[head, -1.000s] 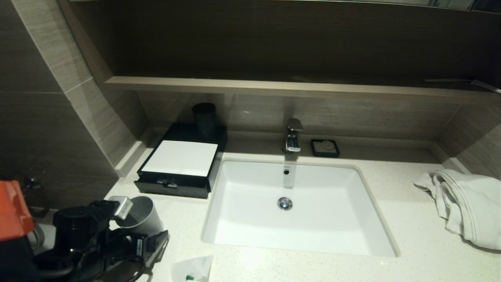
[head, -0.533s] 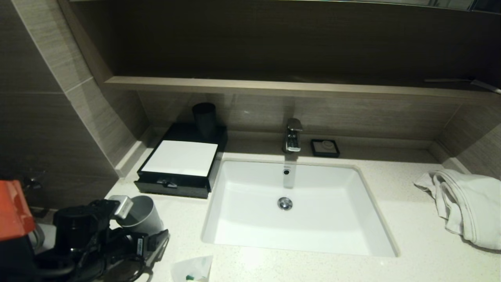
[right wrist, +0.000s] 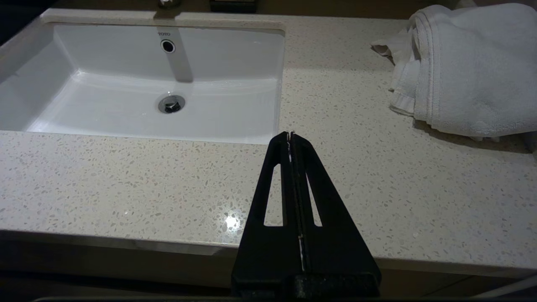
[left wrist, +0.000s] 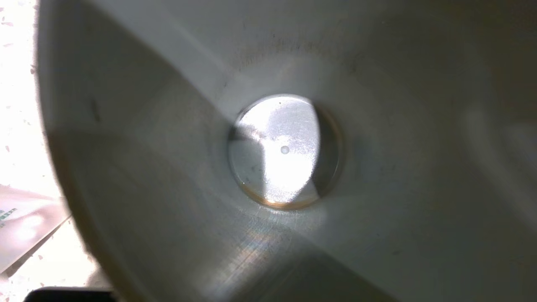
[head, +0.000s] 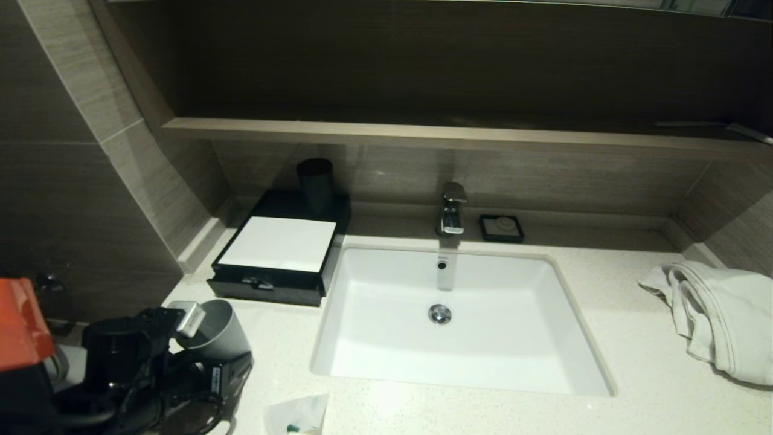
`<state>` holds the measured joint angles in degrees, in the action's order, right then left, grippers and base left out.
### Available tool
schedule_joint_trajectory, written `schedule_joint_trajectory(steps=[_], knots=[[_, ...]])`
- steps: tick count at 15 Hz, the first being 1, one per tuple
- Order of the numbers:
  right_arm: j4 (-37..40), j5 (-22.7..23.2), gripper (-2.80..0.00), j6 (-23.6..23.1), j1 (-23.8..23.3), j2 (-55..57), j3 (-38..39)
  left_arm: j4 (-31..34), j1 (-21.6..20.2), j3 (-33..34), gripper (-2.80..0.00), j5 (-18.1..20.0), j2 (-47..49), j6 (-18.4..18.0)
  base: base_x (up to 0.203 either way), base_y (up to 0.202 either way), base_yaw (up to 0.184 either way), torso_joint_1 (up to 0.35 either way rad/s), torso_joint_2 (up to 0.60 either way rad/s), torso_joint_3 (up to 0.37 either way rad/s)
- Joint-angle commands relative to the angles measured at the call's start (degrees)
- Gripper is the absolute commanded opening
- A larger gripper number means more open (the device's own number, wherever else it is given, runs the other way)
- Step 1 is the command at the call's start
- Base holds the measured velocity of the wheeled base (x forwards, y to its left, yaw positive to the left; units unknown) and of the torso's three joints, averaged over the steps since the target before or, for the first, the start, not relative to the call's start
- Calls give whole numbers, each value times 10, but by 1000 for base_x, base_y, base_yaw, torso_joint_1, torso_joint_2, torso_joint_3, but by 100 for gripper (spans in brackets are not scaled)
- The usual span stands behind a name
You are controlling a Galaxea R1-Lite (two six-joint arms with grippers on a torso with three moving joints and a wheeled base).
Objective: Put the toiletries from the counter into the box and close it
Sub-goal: Pick up the cup, then place the cup on the storage box
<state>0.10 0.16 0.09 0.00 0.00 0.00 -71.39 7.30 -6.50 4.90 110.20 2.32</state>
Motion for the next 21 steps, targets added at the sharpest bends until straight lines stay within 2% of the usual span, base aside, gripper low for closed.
schedule_joint_trajectory(steps=[1,10,15,18,21], knots=[[0,0,-280,0,0,0,0,-4,0,1,-280,0,0,1,0,0,0,0,0,0],[0,0,-280,0,0,0,0,-21,-1,15,-280,-1,-28,0,0,0,0,0,0,0],[0,0,-280,0,0,0,0,-22,-6,13,-280,-29,-61,1,0,0,0,0,0,0],[0,0,-280,0,0,0,0,-3,-16,5,-280,-30,-101,2,0,0,0,0,0,0],[0,0,-280,0,0,0,0,51,-31,-26,-280,-30,-139,2,0,0,0,0,0,0]])
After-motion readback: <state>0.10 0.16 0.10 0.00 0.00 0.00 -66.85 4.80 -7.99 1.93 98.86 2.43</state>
